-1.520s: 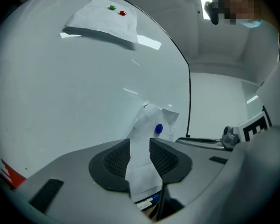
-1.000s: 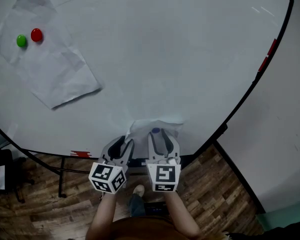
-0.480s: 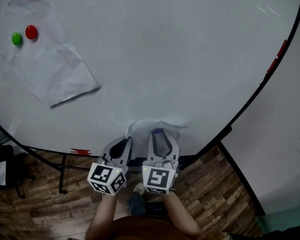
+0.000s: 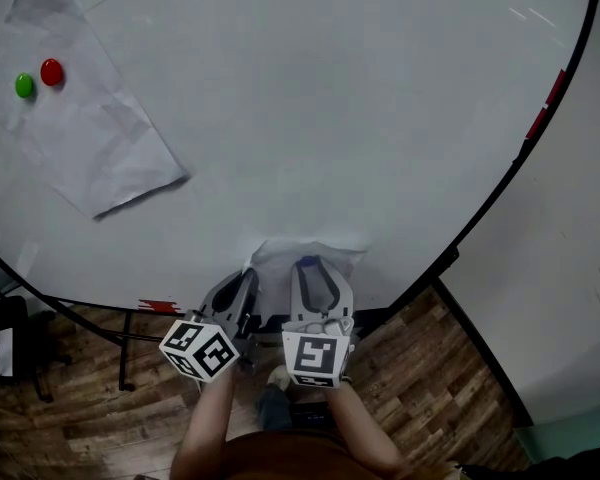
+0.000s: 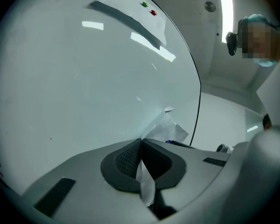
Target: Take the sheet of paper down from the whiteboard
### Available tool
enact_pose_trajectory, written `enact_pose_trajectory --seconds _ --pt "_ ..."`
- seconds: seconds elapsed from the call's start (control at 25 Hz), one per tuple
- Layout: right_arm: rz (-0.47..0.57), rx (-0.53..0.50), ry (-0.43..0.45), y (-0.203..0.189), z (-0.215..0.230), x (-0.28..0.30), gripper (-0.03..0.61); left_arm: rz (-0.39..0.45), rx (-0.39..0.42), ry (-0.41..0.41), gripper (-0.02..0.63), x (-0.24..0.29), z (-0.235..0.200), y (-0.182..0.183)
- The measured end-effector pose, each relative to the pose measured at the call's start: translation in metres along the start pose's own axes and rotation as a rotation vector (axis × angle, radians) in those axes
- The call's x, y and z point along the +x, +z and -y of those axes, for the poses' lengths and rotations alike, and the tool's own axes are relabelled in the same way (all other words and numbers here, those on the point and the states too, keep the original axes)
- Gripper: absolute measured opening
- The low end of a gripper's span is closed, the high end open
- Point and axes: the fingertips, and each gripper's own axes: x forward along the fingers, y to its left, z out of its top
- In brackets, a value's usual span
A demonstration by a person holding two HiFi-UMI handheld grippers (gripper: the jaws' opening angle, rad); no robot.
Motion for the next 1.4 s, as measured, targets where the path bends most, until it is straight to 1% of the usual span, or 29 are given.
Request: enact_pose_trajectory --seconds 0.24,0.36,0.6,0.84,1.08,1.24,1.4 --pt "0.004 0.019 0.008 0.004 0.000 -0.013 0.137 0.028 -0.065 -0.010 0.025 -0.001 -0.001 0.005" --pt "-0.009 0.010 0.014 0.001 -0.002 -0.016 0.137 0.036 -0.078 -0.011 0.025 -0.002 0.001 0.008" --pt "-0.011 0.014 0.008 0.002 0.003 -0.022 0.137 0.045 -0.082 -0.012 0.025 -0.005 0.000 0.009" --pt "-0.017 0.023 0.002 0.001 0.004 -0.026 0.137 0.037 -0.091 -0.001 0.025 -0.010 -0.004 0.010" --pt "-0.029 0.040 0.002 -0.003 0.003 -0.027 0.137 0.039 -0.079 0.011 0.025 -0.019 -0.006 0.015" --pt "-0.030 0.042 0.006 -0.003 0.002 -0.029 0.137 0.063 -0.116 0.026 0.025 -0.029 -0.010 0.021" --pt "-0.029 0.045 0.011 -0.002 0.000 -0.031 0.137 0.076 -0.125 0.041 0.025 -0.040 -0.015 0.027"
